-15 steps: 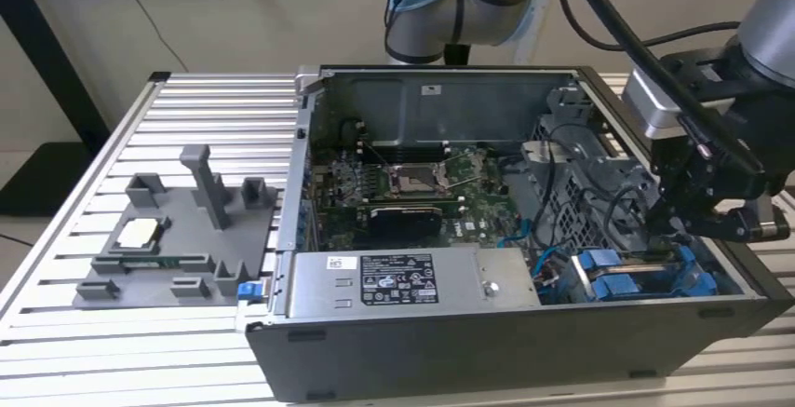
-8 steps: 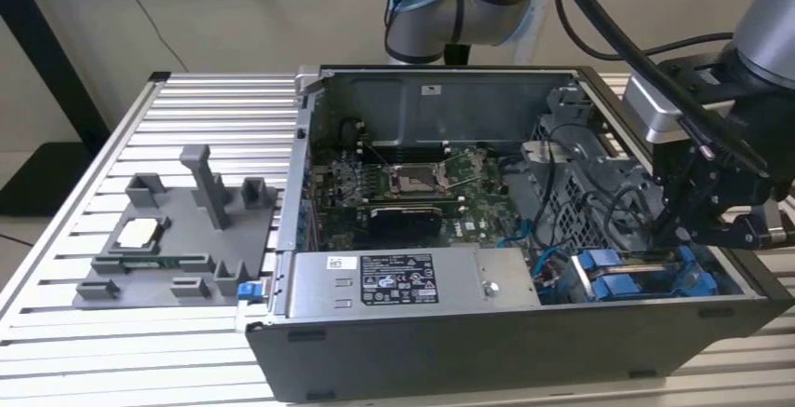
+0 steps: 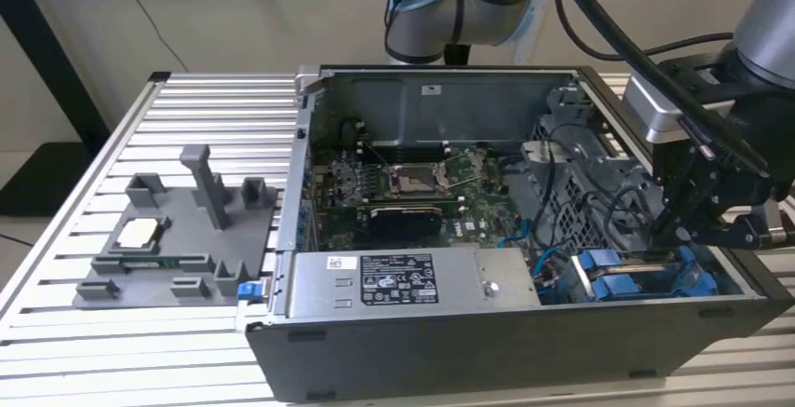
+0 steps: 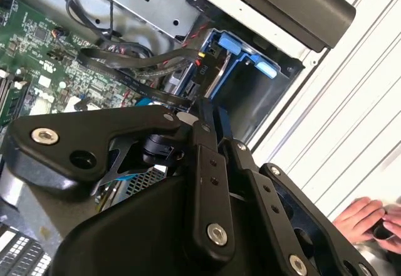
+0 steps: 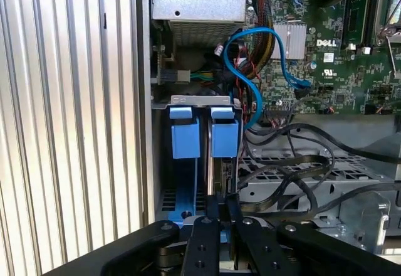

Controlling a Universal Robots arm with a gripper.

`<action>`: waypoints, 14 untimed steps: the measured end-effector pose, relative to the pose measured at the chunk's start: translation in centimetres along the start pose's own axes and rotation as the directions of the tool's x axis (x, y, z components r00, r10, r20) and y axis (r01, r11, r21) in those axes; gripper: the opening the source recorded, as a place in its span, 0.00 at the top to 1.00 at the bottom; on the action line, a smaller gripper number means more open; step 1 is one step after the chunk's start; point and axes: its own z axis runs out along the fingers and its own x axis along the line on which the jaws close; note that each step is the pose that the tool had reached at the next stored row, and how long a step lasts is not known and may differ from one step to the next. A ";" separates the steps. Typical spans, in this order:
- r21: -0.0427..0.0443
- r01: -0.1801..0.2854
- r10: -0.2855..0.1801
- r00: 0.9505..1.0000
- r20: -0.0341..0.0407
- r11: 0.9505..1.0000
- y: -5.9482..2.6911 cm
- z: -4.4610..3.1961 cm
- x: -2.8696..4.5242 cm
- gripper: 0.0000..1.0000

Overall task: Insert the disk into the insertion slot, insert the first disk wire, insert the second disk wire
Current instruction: 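Insert the second disk wire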

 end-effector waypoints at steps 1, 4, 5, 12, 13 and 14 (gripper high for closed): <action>0.000 0.000 0.000 1.000 0.000 1.000 0.00 0.04 0.00 0.84; 0.000 0.000 0.000 1.000 -0.003 1.000 0.03 0.25 0.02 0.84; 0.000 0.001 -0.001 1.000 -0.004 1.000 0.05 0.37 0.03 0.84; 0.000 -0.003 0.003 1.000 0.022 1.000 0.32 0.91 0.03 0.84; 0.000 -0.004 0.004 0.999 0.032 1.000 0.36 0.94 0.04 0.84; 0.001 -0.005 0.005 0.999 0.039 1.000 0.38 0.99 0.04 0.84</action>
